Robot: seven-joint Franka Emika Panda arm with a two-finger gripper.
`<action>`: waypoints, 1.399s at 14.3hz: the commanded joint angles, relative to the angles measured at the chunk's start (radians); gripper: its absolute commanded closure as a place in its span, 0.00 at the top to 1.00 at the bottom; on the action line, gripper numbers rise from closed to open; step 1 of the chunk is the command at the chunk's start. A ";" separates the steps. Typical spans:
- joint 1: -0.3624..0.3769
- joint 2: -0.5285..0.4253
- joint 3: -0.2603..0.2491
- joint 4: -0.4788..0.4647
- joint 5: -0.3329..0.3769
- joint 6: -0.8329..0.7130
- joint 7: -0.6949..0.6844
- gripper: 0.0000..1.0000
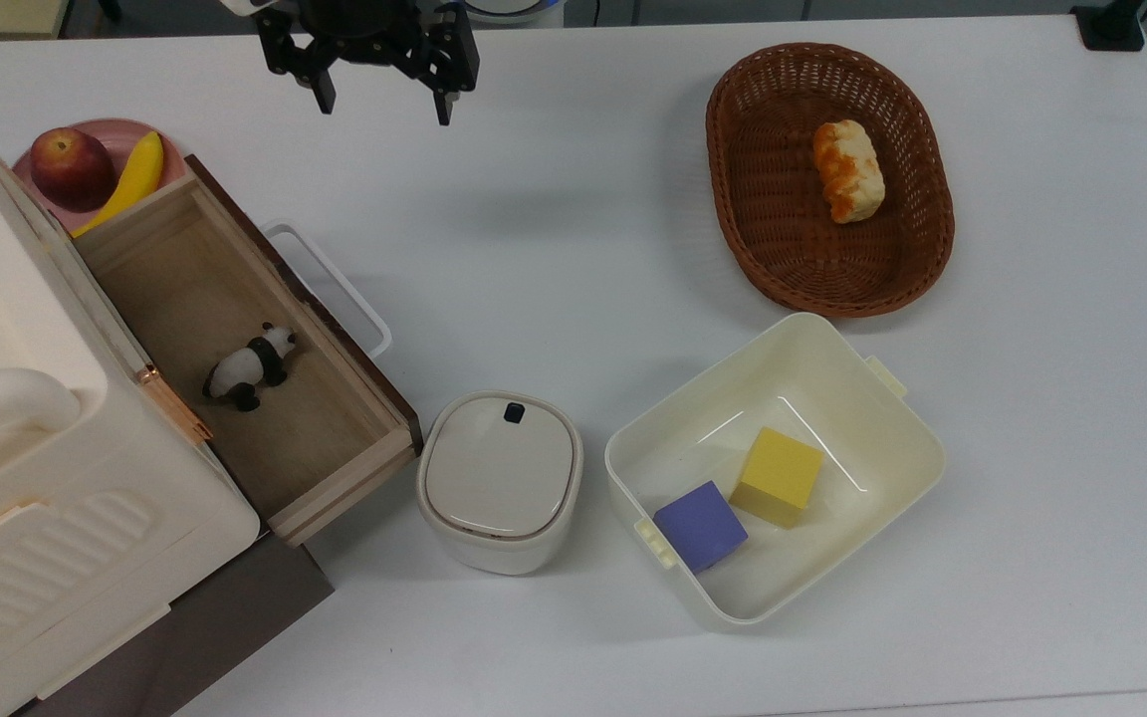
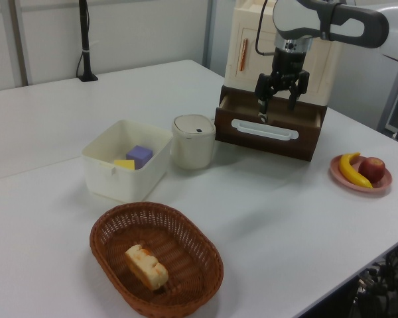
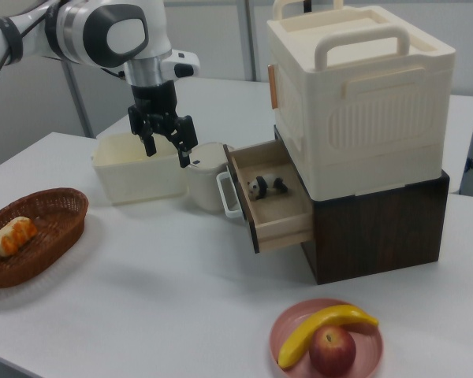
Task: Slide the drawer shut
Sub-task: 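Move the open gripper toward the open wooden drawer front, then lower the gripper beside the drawer front panel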
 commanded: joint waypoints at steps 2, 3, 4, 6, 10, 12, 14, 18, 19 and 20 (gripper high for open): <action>-0.018 0.007 0.004 0.005 0.013 0.023 0.026 1.00; -0.025 0.007 0.013 0.005 0.015 0.025 0.026 1.00; -0.034 0.005 0.022 0.005 0.015 0.023 0.026 1.00; -0.049 0.005 0.042 0.004 0.013 0.023 0.026 0.96; -0.055 0.007 0.045 0.004 0.033 0.031 0.014 0.00; -0.055 0.008 0.047 0.001 0.035 0.046 0.024 0.00; -0.054 0.011 0.050 -0.001 0.035 0.046 0.027 0.00; -0.081 0.019 0.050 -0.033 0.071 0.064 0.193 0.00; -0.083 0.020 0.050 -0.047 0.072 0.089 0.234 0.00; -0.085 0.023 0.050 -0.065 0.073 0.113 0.280 0.00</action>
